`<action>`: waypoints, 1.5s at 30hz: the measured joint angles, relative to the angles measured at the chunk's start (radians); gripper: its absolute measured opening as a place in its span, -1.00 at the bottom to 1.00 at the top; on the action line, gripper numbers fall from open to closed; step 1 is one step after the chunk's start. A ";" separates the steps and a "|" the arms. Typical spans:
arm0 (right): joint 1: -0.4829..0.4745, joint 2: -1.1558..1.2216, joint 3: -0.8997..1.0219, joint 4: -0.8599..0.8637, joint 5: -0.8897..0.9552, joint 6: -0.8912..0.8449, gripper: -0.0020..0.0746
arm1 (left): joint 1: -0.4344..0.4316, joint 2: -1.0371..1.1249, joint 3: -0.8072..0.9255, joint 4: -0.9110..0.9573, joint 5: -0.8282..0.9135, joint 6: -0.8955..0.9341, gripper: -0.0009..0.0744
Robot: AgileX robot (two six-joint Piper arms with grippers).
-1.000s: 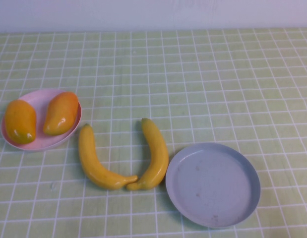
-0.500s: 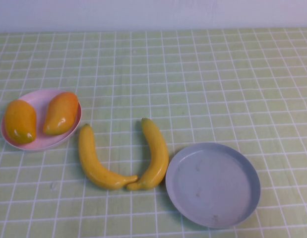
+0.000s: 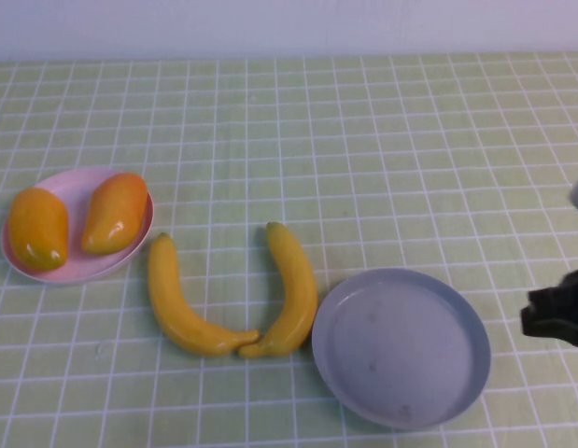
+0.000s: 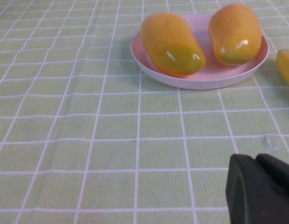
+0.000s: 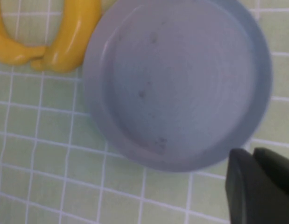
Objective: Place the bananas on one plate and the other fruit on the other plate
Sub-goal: Put another type of fruit in the right plate
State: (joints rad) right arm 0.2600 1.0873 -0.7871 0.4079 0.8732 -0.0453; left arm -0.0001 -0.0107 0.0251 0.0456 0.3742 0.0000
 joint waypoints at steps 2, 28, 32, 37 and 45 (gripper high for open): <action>0.087 0.080 -0.067 -0.030 -0.004 0.034 -0.91 | 0.000 0.000 0.000 0.000 0.000 0.000 -0.99; 0.440 1.029 -1.007 -0.311 0.139 0.226 0.03 | 0.000 0.000 0.000 0.000 0.000 0.000 -0.99; 0.440 1.090 -1.049 -0.349 0.153 0.226 0.04 | 0.000 0.000 0.000 0.000 0.000 0.000 -0.99; 0.440 1.130 -1.066 -0.361 0.153 0.226 0.04 | 0.000 0.000 0.000 0.000 0.000 0.000 -0.99; 0.440 1.135 -1.072 -0.370 0.143 0.226 -0.13 | 0.000 0.000 0.000 0.000 0.000 0.000 -0.99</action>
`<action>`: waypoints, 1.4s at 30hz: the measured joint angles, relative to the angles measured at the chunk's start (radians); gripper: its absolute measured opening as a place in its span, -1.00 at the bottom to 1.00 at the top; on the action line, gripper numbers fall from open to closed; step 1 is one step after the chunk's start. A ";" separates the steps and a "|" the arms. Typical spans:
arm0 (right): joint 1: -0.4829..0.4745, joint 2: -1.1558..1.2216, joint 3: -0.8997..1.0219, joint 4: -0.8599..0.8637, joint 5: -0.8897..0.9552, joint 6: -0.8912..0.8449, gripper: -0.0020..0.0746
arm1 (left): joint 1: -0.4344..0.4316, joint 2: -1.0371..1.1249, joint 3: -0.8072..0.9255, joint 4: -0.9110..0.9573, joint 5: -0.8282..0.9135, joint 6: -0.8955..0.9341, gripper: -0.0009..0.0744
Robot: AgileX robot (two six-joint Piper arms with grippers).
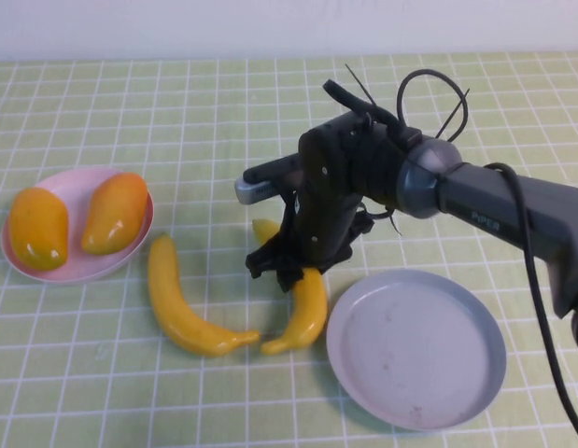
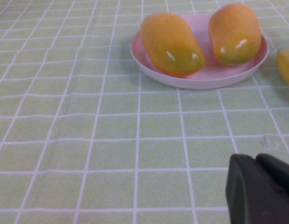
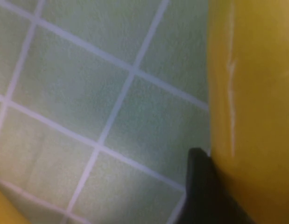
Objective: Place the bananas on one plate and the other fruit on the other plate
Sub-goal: Put another type of fruit in the right plate
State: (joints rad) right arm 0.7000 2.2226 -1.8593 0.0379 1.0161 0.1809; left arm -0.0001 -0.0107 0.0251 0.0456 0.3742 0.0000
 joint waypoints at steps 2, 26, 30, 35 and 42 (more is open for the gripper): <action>0.002 -0.023 -0.007 -0.007 -0.007 0.000 -0.13 | 0.000 0.000 0.000 0.000 0.000 0.000 -0.99; -0.144 -0.613 0.749 -0.177 -0.064 0.285 -0.13 | 0.000 0.000 0.000 0.000 0.000 0.000 -0.99; -0.144 -0.570 0.755 -0.142 -0.076 0.285 -0.13 | 0.000 0.000 0.000 0.000 0.000 0.000 -0.99; -0.147 -0.549 0.755 -0.111 -0.076 0.285 -0.13 | 0.000 0.000 0.000 0.000 0.000 0.000 -0.99; -0.147 -0.537 0.755 -0.105 -0.076 0.264 -0.13 | 0.000 0.000 0.000 0.000 0.000 0.000 -0.99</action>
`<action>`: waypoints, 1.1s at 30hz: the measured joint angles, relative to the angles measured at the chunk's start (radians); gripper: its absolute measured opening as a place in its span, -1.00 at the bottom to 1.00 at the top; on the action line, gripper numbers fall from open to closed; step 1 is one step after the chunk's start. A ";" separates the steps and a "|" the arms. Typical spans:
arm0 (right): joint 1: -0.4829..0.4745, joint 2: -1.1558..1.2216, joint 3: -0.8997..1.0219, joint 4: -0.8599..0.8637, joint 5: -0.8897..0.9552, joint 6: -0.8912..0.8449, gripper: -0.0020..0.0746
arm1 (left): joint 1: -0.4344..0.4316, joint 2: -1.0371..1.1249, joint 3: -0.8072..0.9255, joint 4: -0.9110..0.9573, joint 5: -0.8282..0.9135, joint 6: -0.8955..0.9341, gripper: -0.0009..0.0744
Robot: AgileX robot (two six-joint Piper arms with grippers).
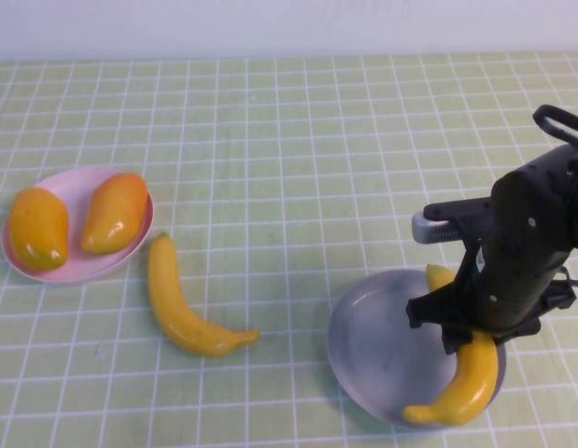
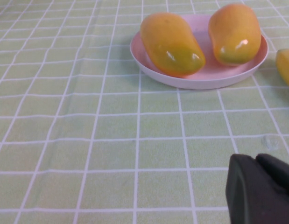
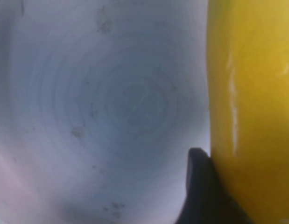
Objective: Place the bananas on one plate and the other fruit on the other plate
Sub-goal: Put another type of fruit in the right plate
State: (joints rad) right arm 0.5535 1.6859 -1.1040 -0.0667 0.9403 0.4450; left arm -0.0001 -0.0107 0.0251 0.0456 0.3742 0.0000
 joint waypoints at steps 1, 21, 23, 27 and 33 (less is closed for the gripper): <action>0.000 0.002 0.000 0.000 0.000 0.000 -0.13 | 0.000 0.000 0.000 0.000 0.000 0.000 -0.99; 0.077 -0.058 -0.160 -0.002 0.009 -0.118 0.39 | 0.000 0.000 0.000 0.000 0.000 0.000 -0.99; 0.120 -0.031 -0.229 0.014 -0.037 -0.216 0.33 | 0.000 0.000 0.000 0.000 0.000 0.000 -0.99; 0.196 0.084 -0.369 0.092 -0.123 -0.419 0.22 | 0.000 0.000 0.000 0.000 0.000 0.000 -0.99; 0.270 0.328 -0.626 0.228 -0.100 -0.620 0.21 | 0.000 0.000 0.000 0.000 0.000 0.000 -0.99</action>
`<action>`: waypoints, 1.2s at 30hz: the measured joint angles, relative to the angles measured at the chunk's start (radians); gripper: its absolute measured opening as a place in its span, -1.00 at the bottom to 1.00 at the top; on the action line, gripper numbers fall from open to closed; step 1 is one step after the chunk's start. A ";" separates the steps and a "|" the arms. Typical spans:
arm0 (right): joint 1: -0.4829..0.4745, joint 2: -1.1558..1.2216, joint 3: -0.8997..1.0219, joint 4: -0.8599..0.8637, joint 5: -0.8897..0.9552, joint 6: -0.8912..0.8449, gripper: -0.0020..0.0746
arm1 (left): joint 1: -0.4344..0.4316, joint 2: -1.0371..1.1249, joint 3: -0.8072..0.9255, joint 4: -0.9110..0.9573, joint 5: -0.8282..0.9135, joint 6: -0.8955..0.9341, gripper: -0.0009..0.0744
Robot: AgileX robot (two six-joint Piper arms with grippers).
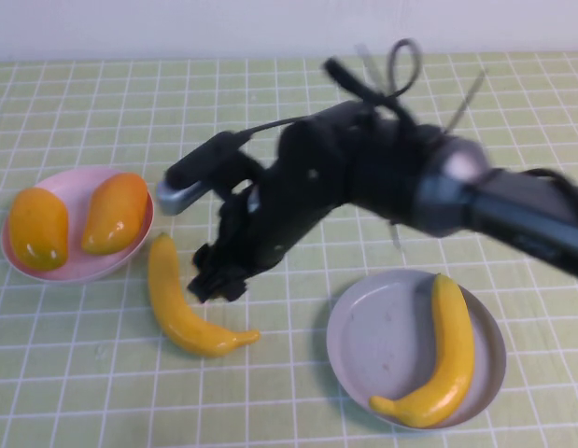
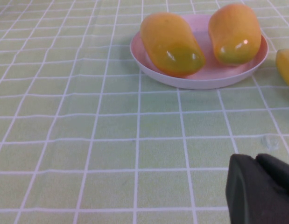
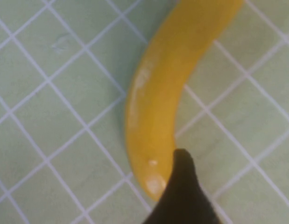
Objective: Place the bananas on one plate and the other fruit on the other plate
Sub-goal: Put another type of fruit in the right plate
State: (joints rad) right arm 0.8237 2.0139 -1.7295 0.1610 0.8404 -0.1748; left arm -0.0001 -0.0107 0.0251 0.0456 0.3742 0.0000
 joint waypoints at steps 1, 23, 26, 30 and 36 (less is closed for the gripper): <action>0.005 0.033 -0.037 0.014 0.015 -0.017 0.23 | 0.000 0.000 0.000 0.000 0.000 0.000 -0.99; 0.072 0.384 -0.434 -0.075 0.202 0.047 0.40 | 0.000 0.000 0.000 0.000 0.000 0.000 -0.99; 0.072 0.385 -0.435 -0.098 0.204 0.081 0.06 | 0.000 0.000 0.000 0.000 0.000 0.000 -0.99; 0.080 0.369 -0.436 -0.116 0.255 0.121 -0.14 | 0.000 0.000 0.000 0.000 0.000 0.000 -0.99; 0.127 0.229 -0.416 -0.259 0.375 0.360 -0.14 | 0.000 0.000 0.000 0.000 0.000 0.000 -0.99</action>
State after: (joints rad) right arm 0.9509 2.2430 -2.1458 -0.0977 1.2155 0.1850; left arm -0.0001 -0.0107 0.0251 0.0456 0.3742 0.0000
